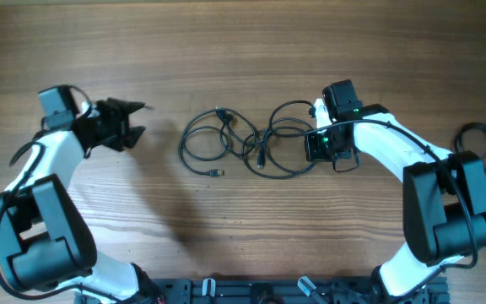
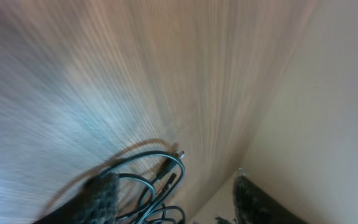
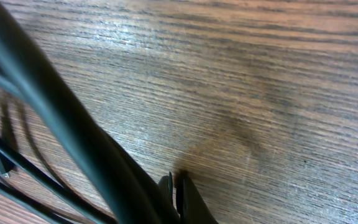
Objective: Untangle cables
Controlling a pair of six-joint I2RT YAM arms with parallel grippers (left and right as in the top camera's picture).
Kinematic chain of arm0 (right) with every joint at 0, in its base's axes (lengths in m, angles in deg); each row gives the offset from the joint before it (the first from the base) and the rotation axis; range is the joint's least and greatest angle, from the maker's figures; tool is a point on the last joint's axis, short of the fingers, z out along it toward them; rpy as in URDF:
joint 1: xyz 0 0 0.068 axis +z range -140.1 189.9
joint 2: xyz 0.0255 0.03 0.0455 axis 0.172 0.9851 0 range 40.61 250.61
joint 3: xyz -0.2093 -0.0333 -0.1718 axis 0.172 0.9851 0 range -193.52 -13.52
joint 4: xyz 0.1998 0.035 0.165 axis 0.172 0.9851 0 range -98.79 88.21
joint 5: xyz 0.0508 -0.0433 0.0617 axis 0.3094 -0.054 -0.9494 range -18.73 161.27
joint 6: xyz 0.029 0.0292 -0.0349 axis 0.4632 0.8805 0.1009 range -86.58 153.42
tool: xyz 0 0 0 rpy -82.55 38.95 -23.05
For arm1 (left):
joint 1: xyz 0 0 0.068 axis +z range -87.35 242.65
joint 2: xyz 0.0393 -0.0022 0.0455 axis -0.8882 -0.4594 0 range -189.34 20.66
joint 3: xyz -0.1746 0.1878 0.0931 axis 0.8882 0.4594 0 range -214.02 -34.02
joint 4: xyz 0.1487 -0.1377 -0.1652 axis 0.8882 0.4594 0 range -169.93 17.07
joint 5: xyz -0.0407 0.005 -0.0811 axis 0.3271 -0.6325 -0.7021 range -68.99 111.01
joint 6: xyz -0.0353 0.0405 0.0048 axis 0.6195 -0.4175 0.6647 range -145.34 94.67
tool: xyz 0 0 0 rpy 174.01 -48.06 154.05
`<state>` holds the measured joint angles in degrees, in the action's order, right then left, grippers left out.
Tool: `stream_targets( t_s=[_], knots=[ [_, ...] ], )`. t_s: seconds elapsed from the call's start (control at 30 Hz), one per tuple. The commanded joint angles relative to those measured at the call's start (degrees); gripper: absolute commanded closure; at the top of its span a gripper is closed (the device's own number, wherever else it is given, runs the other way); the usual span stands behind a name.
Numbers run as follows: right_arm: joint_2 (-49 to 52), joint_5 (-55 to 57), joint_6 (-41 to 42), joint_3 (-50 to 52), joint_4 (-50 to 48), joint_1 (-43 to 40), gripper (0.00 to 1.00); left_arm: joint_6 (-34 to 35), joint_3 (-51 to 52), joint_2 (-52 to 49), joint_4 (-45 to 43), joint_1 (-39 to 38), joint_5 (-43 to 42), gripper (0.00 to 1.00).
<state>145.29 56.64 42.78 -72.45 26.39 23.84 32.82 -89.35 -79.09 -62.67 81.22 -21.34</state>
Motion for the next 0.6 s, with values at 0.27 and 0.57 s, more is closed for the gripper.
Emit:
stream_targets(
  t_s=[0.27,0.57],
  knots=[
    [0.33,-2.71,-0.44,0.57,-0.57,-0.07,0.96,-1.49,-9.92,1.38,0.94,-31.8,25.55,0.37],
    [0.33,-3.06,-0.39,0.57,-0.83,-0.07,0.96,-6.34,-25.29,-2.62,19.78,-40.83,39.04,0.64]
  ],
)
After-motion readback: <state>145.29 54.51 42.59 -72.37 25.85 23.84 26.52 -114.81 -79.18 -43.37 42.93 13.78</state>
